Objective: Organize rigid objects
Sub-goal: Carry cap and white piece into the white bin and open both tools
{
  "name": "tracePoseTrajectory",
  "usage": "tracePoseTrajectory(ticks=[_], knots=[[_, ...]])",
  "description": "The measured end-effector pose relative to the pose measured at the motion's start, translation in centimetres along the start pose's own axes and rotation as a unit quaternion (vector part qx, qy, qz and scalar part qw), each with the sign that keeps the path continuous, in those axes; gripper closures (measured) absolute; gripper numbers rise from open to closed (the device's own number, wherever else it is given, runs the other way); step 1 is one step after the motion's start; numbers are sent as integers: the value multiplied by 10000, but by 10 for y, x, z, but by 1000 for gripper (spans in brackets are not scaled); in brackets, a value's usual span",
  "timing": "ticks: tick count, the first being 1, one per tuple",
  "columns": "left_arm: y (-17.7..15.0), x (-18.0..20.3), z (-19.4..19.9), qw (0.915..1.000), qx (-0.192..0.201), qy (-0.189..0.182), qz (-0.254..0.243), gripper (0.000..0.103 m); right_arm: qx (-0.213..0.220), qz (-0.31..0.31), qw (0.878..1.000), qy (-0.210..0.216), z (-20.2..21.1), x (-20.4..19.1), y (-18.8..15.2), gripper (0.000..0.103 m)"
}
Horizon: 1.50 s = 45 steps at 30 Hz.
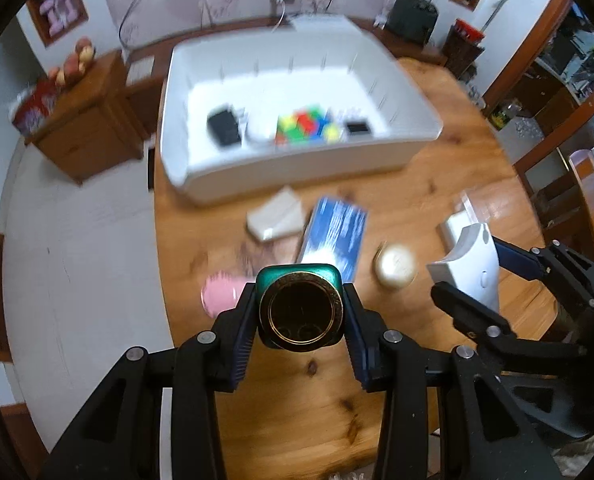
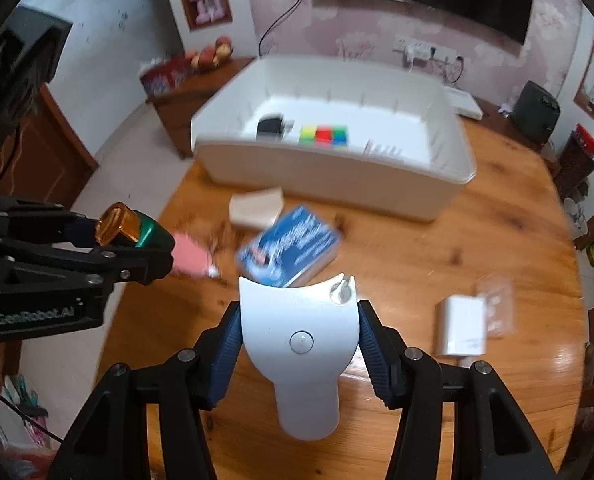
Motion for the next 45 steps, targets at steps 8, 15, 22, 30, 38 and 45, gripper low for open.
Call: tracePoseTrajectory(ticks=[8,15,22,30,38,45], knots=[[55,21,83,9949,764,526,-390,60,750,-238,9969,-80,100,30,57,47],[105,16,129,9892,1170,754,-463,60,1454,-435,9881,-244,187,54,129,47],[172,-10,139,9895,1175,802,-273,60,1613,-574,9847,-332,214,60,210,47],[235,-46,68,9944,803,675,-95,60,1079,-1120,9878,-58,138,77,287,47],[267,-75,-62,9967,-110,810,24,60,-185,-1411,9895,-246,-34,84,283,47],[265,-70,-116,9953,-569,783,-76,60,-1106,-1151,9855,-578,-127,73,250,47]])
Point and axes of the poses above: each gripper's, at about its wrist camera, not at the fingertips, and z roughly against the way its jaws point, x to its right, y to its top, the point moved 2 cm from there along -z, roughly the way its jaws point, and after that the axes turned 12 degrees about -x, right-handed, at the moved point
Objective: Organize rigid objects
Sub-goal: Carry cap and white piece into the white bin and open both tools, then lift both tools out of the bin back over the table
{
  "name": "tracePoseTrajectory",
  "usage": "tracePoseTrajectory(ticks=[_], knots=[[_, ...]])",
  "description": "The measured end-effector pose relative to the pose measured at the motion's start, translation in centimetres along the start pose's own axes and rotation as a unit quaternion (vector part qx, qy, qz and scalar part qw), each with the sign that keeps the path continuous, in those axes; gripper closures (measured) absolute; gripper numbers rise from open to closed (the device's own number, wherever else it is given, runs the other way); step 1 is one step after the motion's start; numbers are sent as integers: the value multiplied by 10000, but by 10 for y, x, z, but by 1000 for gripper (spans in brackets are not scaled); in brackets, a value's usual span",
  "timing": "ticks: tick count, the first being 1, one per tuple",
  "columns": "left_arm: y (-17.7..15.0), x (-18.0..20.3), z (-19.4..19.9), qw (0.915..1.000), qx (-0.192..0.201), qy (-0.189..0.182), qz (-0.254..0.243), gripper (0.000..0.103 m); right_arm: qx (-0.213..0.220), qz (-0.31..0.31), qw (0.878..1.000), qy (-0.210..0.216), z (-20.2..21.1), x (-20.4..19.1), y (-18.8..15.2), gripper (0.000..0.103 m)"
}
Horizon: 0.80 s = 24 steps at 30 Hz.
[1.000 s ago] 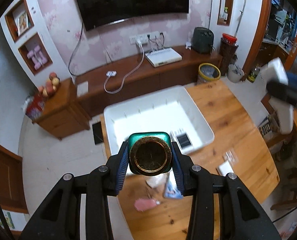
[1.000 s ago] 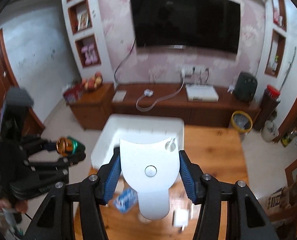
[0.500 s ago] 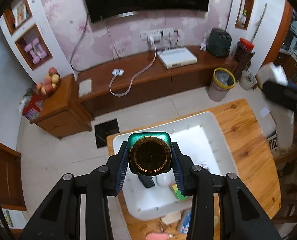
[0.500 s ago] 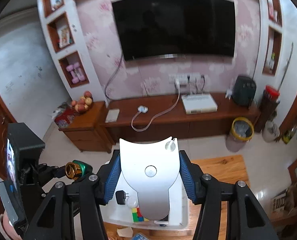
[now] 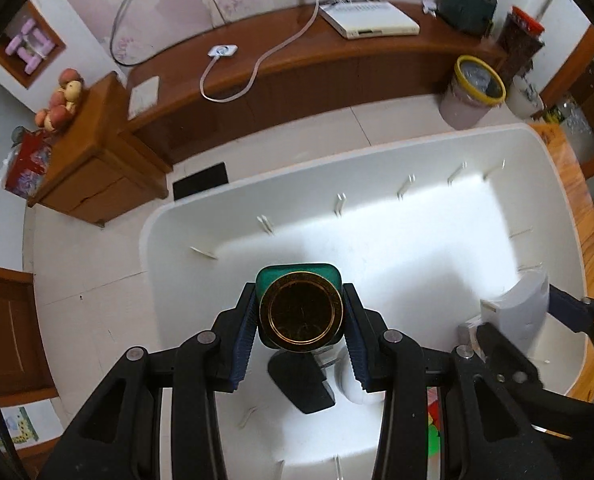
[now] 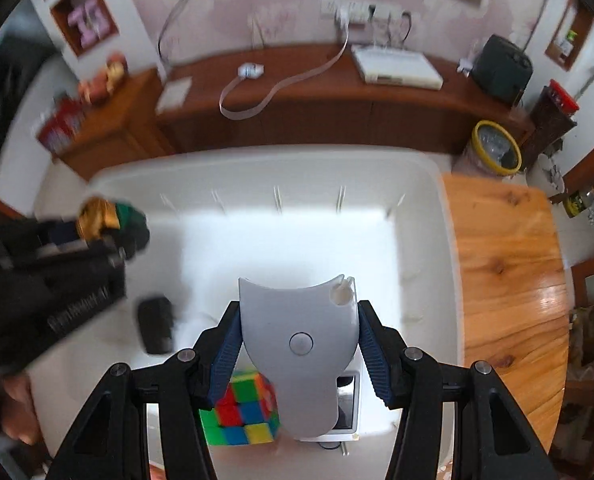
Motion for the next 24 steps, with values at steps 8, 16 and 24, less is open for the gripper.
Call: tracePoseTrajectory(ticks=[8,16,24], knots=[[-2,17,-19,9995,-188,-119,-206,59,-422,-12,9991,-62,-32,-2,1,47],[-7,19,-16,9987,-264,-432,-87,32,-324,144,9994,-38,-25,-4,-20,31],[-25,22,17,9989,13,-465,-57,16,-6,192,9997,175,6,-2,-57,31]])
Point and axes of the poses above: each gripper's, at about its wrist camera, not at the fingertips, and z roughly against the way its jaws point, x to its right, y to its top, the point moved 2 cm from there along -z, roughly the way its jaws point, and after that the axes turned 12 degrees about -x, right-handed, at the moved point
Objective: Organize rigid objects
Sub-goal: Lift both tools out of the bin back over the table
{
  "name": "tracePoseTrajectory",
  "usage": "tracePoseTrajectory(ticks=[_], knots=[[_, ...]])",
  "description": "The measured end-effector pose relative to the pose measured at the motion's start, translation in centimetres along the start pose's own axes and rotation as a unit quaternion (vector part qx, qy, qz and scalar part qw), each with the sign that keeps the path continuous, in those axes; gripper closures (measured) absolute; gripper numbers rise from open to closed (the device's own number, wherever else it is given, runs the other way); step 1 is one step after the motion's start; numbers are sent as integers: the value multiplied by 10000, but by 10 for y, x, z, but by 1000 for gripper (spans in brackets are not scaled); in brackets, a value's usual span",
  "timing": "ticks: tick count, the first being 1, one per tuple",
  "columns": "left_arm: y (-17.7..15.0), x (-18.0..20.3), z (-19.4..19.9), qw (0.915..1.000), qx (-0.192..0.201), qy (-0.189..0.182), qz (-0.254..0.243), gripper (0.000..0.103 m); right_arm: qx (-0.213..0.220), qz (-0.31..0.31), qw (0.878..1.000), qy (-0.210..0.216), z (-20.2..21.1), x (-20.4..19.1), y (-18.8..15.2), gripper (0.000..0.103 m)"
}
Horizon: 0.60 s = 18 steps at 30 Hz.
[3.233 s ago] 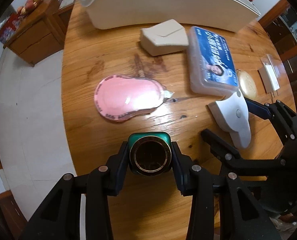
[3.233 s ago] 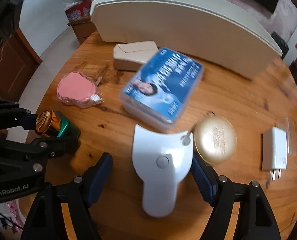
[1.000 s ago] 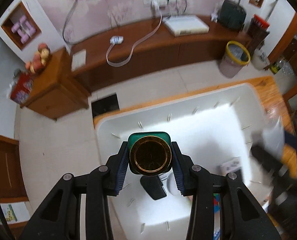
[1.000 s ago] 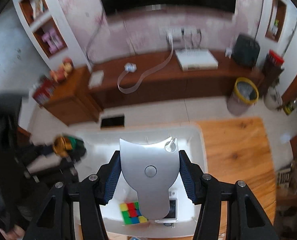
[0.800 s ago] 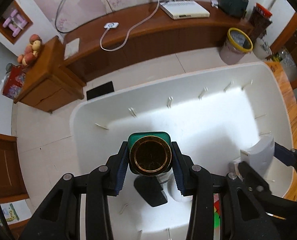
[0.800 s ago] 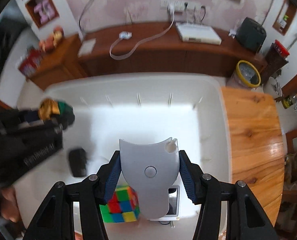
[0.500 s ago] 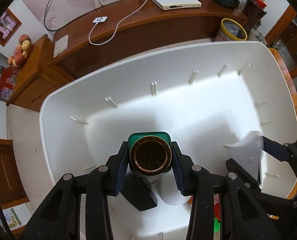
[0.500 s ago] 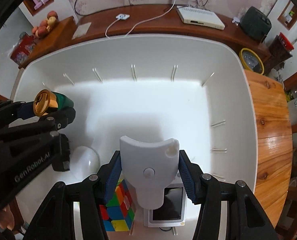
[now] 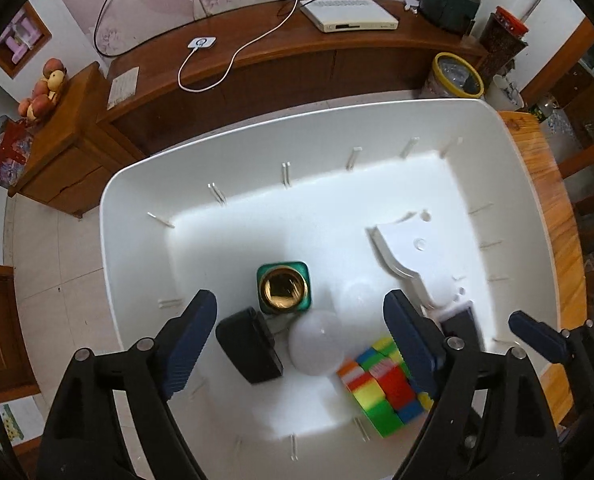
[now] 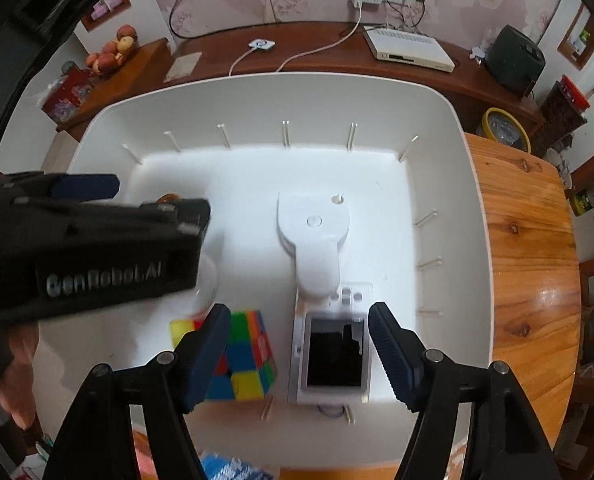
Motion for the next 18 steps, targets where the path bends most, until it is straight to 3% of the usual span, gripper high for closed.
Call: tracePoseTrajectory(ticks=[9,18], knots=[[-44,11,38,9996,261,-6,-69,15,422,106,9987,273,46,4,-38,31],[-112,32,101,9969,751,-173,-172,15,833,154,9944,633,94,13,-96,31]])
Point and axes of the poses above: each gripper's, at about its wrist camera, not at the fingertips, and z roughly against the way its jaws point, x to its right, y to its top, the point moved 2 cm from there along -z, roughly the way its jaws point, and after that the axes turned 12 degrees about -x, right-handed, at the moved point
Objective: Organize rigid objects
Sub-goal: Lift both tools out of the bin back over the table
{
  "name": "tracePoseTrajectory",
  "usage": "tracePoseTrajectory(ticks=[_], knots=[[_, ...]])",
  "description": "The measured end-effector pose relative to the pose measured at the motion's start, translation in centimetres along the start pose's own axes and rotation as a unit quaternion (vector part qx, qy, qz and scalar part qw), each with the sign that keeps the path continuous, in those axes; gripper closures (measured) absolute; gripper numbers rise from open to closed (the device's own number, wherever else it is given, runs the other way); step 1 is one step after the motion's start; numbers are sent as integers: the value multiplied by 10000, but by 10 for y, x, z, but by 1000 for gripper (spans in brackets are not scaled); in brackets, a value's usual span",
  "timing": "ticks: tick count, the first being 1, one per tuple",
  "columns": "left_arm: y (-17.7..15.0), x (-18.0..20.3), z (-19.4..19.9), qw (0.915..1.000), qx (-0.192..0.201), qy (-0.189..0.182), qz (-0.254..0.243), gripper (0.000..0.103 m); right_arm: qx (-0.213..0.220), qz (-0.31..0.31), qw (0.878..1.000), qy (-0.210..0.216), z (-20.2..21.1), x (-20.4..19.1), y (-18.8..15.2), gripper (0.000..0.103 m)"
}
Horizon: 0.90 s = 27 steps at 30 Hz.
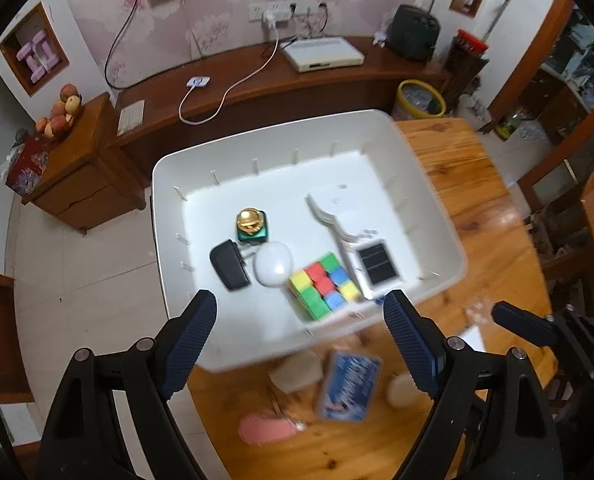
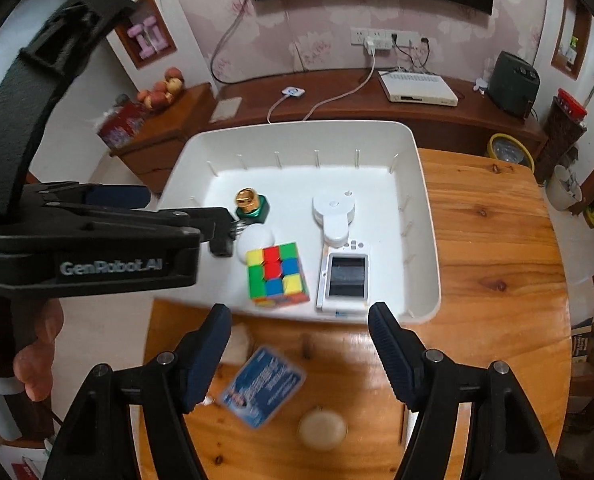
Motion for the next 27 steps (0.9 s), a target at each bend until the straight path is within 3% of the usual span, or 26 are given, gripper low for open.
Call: tracePoseTrajectory(ticks=[5,11,20,23,27], knots=[[-33,21,27,9997,159,-164,-55,15,19,-14,9999,-144,26,6,-31,31],[-66,47,43,9994,252,-227,-93,15,435,-58,9990,-94,63,25,-70,31],[-104,81,48,9991,285,-310,-27,15,985,-320,9943,-241,99,77,-118,31],[-112,89,44,9990,241,-366,30,15,1043,-512,9930,-234,102,99,-132,24],[-121,96,31,9990,109,-406,163,15,953,-765,9921,-271,93,127,-146,24]])
Point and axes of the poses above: each gripper's, at about its wrist camera, not at the fingertips, and z roughly against the way its jaws point, x to its right, y to its top, the point moved 2 cm from there along -z, roughly the way its jaws point, and after that the axes turned 12 degrees about -x, right-handed, at the moved point
